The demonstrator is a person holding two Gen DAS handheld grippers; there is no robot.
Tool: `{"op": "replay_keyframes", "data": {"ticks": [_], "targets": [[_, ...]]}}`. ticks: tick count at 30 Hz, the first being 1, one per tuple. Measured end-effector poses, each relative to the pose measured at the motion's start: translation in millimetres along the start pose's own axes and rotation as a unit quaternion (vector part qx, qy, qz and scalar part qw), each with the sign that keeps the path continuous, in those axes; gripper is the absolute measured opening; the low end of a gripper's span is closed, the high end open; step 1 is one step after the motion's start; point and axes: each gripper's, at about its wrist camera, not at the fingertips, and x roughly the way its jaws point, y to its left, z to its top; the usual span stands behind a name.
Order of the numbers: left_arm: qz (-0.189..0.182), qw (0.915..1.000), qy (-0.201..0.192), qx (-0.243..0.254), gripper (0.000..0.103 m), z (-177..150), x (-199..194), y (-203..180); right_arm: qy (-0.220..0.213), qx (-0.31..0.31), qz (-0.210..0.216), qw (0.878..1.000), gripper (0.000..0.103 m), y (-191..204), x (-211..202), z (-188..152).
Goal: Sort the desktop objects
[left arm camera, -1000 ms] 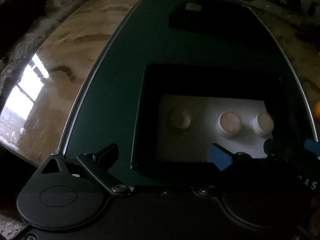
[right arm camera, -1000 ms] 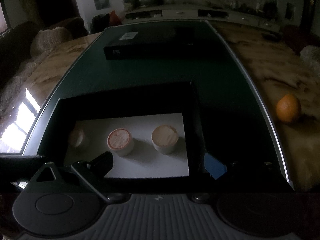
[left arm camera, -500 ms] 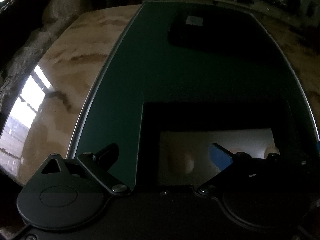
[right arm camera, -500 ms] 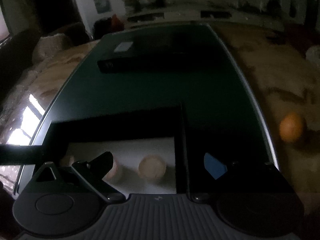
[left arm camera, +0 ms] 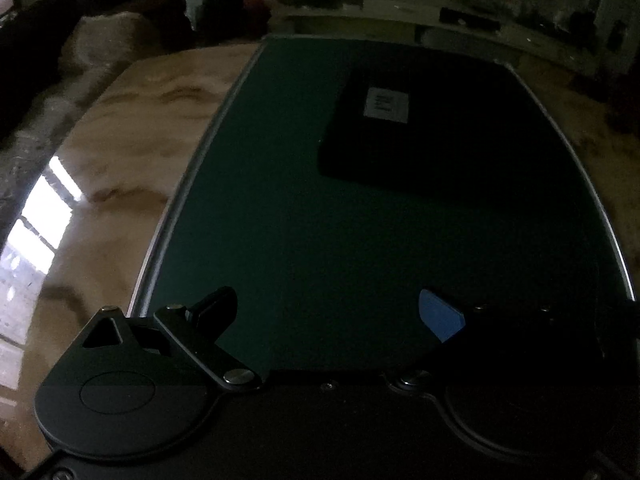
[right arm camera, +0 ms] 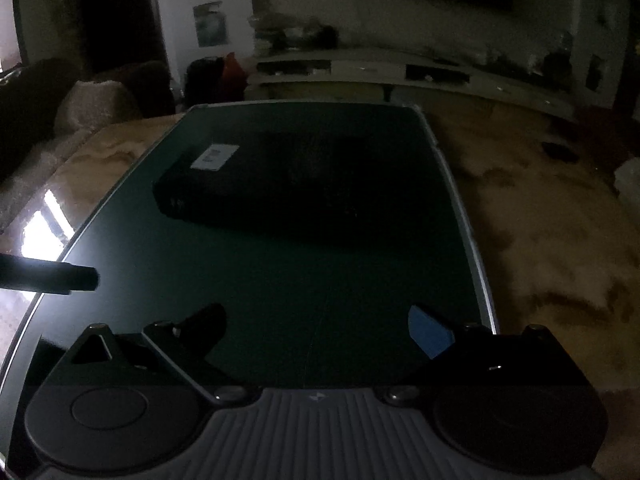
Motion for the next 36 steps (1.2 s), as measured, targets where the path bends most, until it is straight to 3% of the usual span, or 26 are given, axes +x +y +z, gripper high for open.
{"op": "replay_keyframes", "data": {"ticks": [7, 15, 18, 31, 36], "targets": [[-0.028, 0.9989, -0.005, -0.036, 0.099, 50.9, 40.5, 12.1, -0.018, 0.003, 0.042, 0.999, 0.103, -8.7, 36.8, 30.1], [-0.007, 0.9999, -0.002, -0.011, 0.099, 99.4, 78.8, 5.3, -0.002, 0.040, 0.008, 0.999, 0.103, -21.3, 81.3, 57.6], [-0.020, 0.9997, -0.001, -0.010, 0.099, 108.5, 89.3, 5.2, -0.001, 0.050, -0.004, 0.999, 0.103, -25.1, 98.7, 67.0], [-0.030, 0.9994, 0.016, -0.004, 0.098, 131.8, 132.3, 6.5, 0.021, 0.117, 0.017, 0.993, 0.103, -50.8, 159.6, 92.1], [-0.052, 0.9983, 0.018, -0.017, 0.098, 135.8, 140.1, 12.0, 0.032, 0.125, 0.026, 0.991, 0.096, -56.8, 175.5, 91.3]]}}
